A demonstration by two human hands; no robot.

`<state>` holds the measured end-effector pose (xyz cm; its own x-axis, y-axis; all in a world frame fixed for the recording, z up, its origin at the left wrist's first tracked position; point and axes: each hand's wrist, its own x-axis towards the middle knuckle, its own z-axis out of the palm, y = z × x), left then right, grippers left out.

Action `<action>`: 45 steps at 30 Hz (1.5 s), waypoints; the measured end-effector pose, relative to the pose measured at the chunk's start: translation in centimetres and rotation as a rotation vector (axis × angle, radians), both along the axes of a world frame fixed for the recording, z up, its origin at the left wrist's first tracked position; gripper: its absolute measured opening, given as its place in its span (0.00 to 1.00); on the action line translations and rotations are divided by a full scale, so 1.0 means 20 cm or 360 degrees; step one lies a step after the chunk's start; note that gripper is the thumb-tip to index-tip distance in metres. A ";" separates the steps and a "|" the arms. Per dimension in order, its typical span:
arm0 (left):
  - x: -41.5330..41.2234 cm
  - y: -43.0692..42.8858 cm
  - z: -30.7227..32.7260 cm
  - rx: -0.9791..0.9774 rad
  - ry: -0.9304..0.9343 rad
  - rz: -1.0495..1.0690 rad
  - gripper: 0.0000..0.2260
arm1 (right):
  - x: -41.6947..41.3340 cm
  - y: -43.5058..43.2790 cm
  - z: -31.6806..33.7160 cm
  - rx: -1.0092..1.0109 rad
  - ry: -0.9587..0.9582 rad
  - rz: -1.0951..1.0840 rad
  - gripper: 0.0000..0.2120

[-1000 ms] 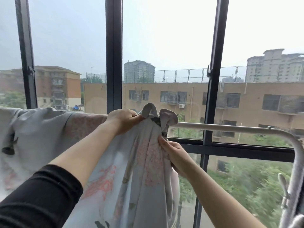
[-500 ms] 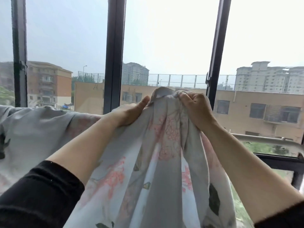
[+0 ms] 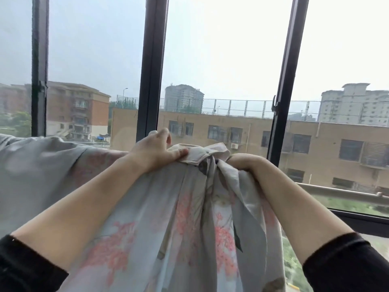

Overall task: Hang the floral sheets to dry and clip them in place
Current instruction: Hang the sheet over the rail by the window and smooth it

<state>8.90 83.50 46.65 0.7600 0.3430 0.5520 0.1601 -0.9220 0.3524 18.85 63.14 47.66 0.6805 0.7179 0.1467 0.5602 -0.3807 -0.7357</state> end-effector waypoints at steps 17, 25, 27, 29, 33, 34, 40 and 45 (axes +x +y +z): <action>0.23 0.00 0.07 -0.0671 0.0155 -0.0218 0.10 | 0.29 0.11 0.00 -0.0496 -0.0392 -0.0110 0.04; 0.25 0.08 0.09 -0.0645 0.0687 -0.0182 0.20 | 0.21 0.10 0.03 -0.0795 -0.0420 -0.0255 0.18; 0.28 0.09 0.07 -0.0566 0.0538 -0.0095 0.19 | 0.21 0.11 0.03 -0.0764 -0.0397 -0.0277 0.18; 0.28 0.08 0.04 -0.0251 -0.0041 0.0106 0.17 | 0.22 0.11 0.03 -0.0731 -0.0376 -0.0284 0.17; 0.22 0.04 -0.04 0.0063 -0.0605 -0.0425 0.22 | 0.23 0.11 0.03 -0.0829 -0.0343 -0.0285 0.13; 0.20 0.02 -0.05 -0.0014 -0.0381 -0.0590 0.27 | 0.23 0.11 0.03 -0.0839 -0.0353 -0.0292 0.13; 0.19 0.01 -0.05 -0.0208 0.0191 -0.0739 0.32 | 0.21 0.12 0.03 -0.0877 -0.0453 -0.0337 0.17; 0.21 0.00 -0.06 -0.0269 0.0193 -0.0726 0.32 | 0.28 0.08 -0.01 -0.0146 -0.0425 -0.0455 0.14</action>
